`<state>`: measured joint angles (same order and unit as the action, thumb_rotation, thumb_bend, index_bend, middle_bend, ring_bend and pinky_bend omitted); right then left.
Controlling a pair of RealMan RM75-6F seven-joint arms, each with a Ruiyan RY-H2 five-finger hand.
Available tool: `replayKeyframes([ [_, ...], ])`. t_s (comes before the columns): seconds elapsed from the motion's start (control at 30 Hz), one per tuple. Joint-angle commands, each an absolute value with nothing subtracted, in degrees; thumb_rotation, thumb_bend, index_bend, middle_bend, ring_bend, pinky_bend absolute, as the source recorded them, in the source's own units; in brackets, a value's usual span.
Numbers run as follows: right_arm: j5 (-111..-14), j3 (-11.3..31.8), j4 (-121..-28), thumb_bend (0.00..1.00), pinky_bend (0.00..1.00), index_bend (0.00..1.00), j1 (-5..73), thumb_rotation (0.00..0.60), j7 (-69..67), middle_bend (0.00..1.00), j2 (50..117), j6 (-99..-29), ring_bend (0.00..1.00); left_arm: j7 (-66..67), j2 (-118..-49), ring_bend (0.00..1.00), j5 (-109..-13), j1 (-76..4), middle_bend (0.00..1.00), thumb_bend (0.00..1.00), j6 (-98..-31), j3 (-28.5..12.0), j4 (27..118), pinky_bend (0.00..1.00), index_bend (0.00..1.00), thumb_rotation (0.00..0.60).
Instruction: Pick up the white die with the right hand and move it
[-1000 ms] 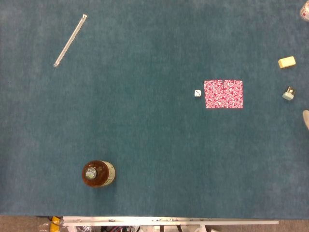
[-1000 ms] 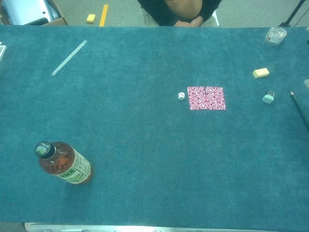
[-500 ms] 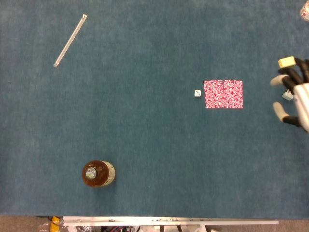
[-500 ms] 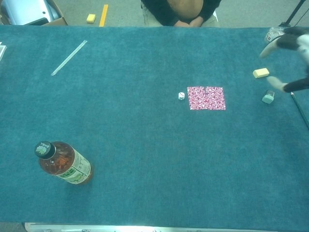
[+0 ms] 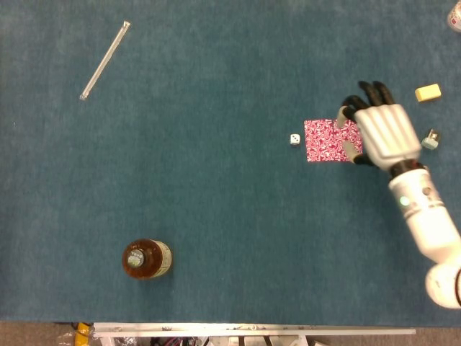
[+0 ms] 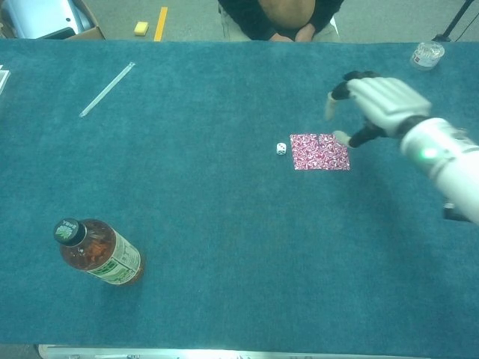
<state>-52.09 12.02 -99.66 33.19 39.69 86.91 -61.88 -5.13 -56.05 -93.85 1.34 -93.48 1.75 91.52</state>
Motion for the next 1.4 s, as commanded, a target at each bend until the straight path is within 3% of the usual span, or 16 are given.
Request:
replayKeyframes([
  [0.03,-49.6,12.7,-96.5,0.31,0.00,0.44,35.8,0.600,42.2,0.28,90.3,-61.4,0.01,-5.2,-56.0,0.04,-93.9,1.4,0.18,0.44,-93.5,1.8,91.5,0.05,0.24,0.600],
  [0.3,-45.3,12.7,-91.1,0.24,0.00,0.45,40.4,0.600,45.2,0.28,95.8,-60.5,0.01,-5.7,-55.9,0.04,-94.0,1.8,0.18,0.44,-94.1,1.9,91.2,0.05,0.27,0.600],
  [0.73,-42.9,11.1,-81.8,0.23,0.00,0.46,45.6,0.600,49.7,0.28,104.2,-60.5,0.01,-6.6,-56.1,0.04,-93.7,1.9,0.18,0.44,-94.2,1.7,90.6,0.05,0.27,0.600],
  [1.4,-41.6,11.0,-77.1,0.23,0.00,0.49,47.2,0.600,50.2,0.28,106.7,-60.8,0.01,-7.8,-56.8,0.04,-93.0,1.6,0.18,0.44,-93.3,1.4,89.0,0.05,0.27,0.600],
])
